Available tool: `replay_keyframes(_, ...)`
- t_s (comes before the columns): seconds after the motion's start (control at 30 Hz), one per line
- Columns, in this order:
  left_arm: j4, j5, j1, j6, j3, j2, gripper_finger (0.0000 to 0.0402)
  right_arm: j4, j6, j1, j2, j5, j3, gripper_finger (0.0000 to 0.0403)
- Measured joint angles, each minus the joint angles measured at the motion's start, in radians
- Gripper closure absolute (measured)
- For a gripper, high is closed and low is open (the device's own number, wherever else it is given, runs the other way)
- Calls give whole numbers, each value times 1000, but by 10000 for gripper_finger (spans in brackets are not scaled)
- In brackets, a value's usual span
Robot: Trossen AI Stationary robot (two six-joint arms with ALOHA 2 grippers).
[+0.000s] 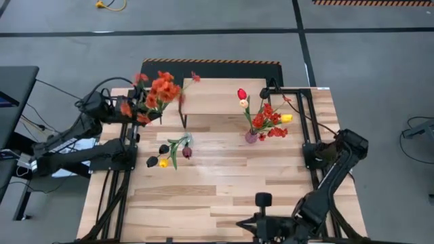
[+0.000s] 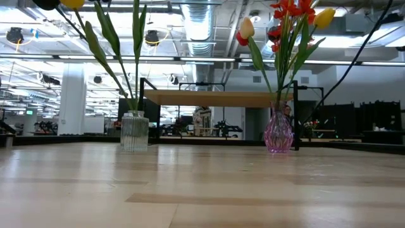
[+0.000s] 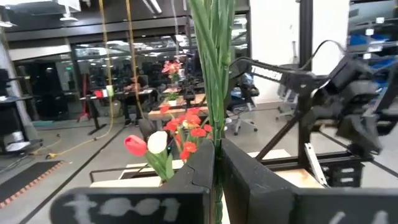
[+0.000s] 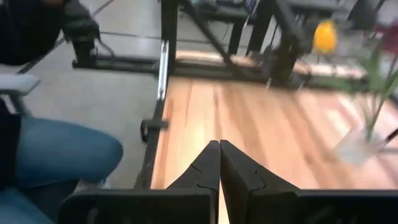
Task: Pick and place flowers into a vace then onto a shelf
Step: Put the red flower into the transparent vase
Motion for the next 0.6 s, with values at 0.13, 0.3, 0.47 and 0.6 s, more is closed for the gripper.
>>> replay_keyframes(0.13, 0, 30, 31, 2, 0, 0, 401, 55, 192, 16, 1, 155, -132, 401)
replay_keyframes(0.3, -4, 72, 48, 9, 1, 18, 401, 58, 485, -24, 1, 351, -285, 402)
replay_keyframes(0.47, -5, 72, 50, 15, 1, 45, 401, 64, 565, -62, 1, 370, -375, 402)
replay_keyframes(0.6, 0, 101, 50, 52, 1, 81, 401, 66, 565, -86, 1, 338, -391, 402)
